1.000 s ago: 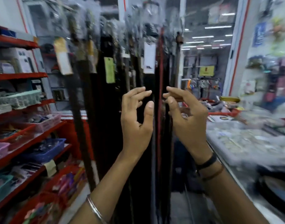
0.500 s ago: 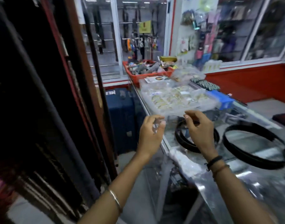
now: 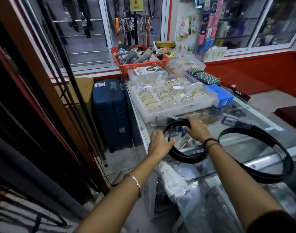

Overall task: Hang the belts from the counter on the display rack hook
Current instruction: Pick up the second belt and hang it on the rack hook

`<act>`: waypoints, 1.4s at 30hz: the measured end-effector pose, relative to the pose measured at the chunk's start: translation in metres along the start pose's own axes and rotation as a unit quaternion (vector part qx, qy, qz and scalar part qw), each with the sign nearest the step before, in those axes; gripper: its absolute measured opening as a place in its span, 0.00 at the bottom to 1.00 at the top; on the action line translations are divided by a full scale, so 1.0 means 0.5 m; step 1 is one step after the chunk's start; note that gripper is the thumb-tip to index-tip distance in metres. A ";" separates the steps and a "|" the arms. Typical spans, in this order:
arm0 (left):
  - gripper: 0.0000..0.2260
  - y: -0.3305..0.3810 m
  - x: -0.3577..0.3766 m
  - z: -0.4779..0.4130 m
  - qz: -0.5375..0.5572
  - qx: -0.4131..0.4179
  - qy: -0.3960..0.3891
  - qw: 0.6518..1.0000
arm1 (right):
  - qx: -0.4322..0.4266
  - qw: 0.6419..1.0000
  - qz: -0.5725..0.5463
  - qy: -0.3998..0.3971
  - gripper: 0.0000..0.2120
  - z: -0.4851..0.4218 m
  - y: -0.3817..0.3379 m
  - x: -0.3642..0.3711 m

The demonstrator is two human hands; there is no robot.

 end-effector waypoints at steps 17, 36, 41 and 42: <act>0.14 -0.027 -0.123 0.093 -0.030 0.047 0.072 0.996 | -0.083 0.985 -0.149 0.030 0.09 0.100 -0.107 -0.065; 0.24 -0.024 -0.615 0.538 0.263 0.261 0.317 0.873 | -0.296 0.796 -0.431 0.307 0.08 0.521 -0.645 -0.209; 0.07 0.004 -0.722 0.630 0.353 0.294 0.352 0.816 | -0.347 0.754 -0.414 0.375 0.08 0.590 -0.772 -0.210; 0.05 0.007 -0.738 0.643 0.355 0.304 0.354 0.810 | -0.362 0.743 -0.413 0.383 0.08 0.599 -0.792 -0.215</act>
Point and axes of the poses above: each hand's wrist, its own z-axis away from the middle knuckle, its own x-axis out of the palm, y = z × x, the point moved 7 cm from there along -z, towards the middle knuckle, and after that the axes turned 5 degrees about -y, right-handed, at the moved point
